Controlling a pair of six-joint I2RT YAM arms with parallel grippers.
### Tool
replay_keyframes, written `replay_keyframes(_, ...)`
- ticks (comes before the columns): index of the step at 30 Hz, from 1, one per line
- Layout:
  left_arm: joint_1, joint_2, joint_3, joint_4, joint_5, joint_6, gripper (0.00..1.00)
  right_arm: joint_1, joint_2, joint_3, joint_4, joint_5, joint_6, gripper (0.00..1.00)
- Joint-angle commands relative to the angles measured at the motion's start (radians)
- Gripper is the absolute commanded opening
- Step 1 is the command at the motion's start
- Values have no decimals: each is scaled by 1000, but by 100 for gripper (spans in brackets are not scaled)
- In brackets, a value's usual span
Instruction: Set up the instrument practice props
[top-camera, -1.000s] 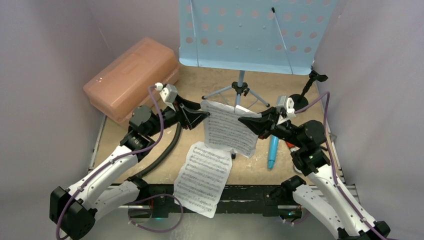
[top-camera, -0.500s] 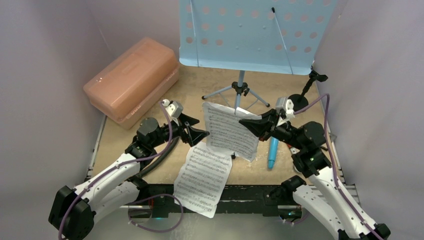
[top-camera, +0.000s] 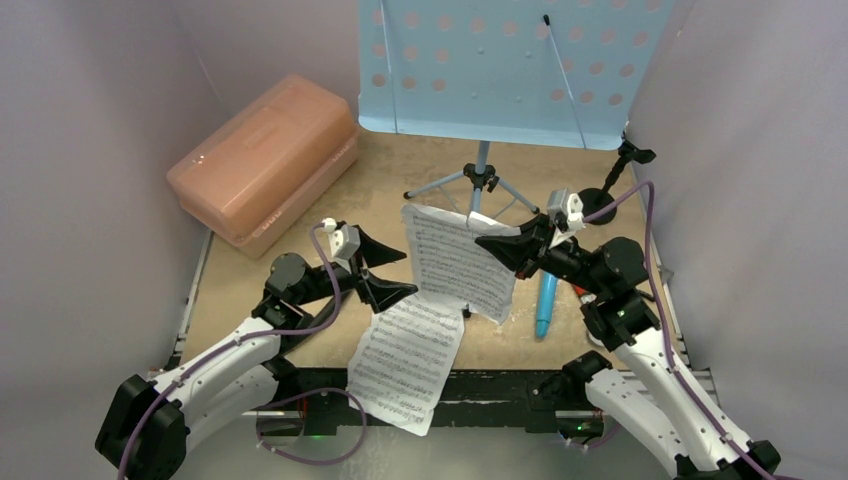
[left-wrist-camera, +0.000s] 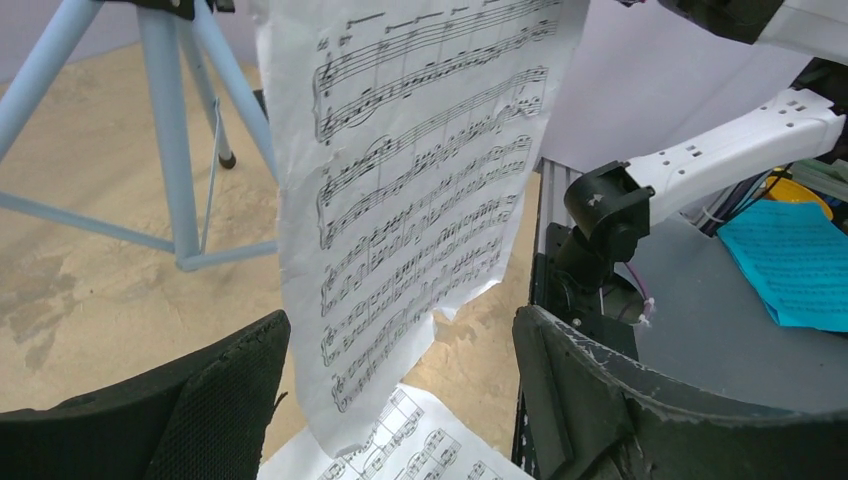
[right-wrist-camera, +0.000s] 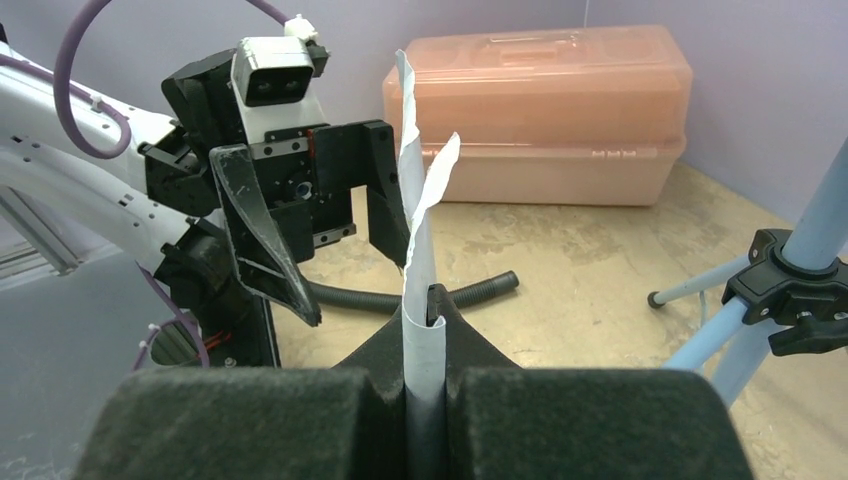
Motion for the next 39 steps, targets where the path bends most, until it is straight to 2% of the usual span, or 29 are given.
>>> replay_keyframes(1, 2, 6, -4, 121, 47, 0, 80, 3, -4, 40, 58, -14, 26, 0)
replay_keyframes(12, 2, 94, 4, 193, 24, 51, 75, 2, 50, 80, 90, -47, 30, 0)
replay_keyframes(23, 2, 56, 47, -13, -160, 214, 73, 2, 70, 106, 100, -43, 23, 0)
replay_keyframes(30, 2, 77, 68, 79, -44, 173, 71, 2, 106, 129, 120, -98, 26, 0)
replay_keyframes(35, 2, 111, 88, 222, 47, 76, 66, 2, 134, 155, 131, -116, 26, 0)
replay_keyframes(39, 2, 169, 121, 288, 117, 6, 54, 3, 157, 186, 136, -130, 16, 0)
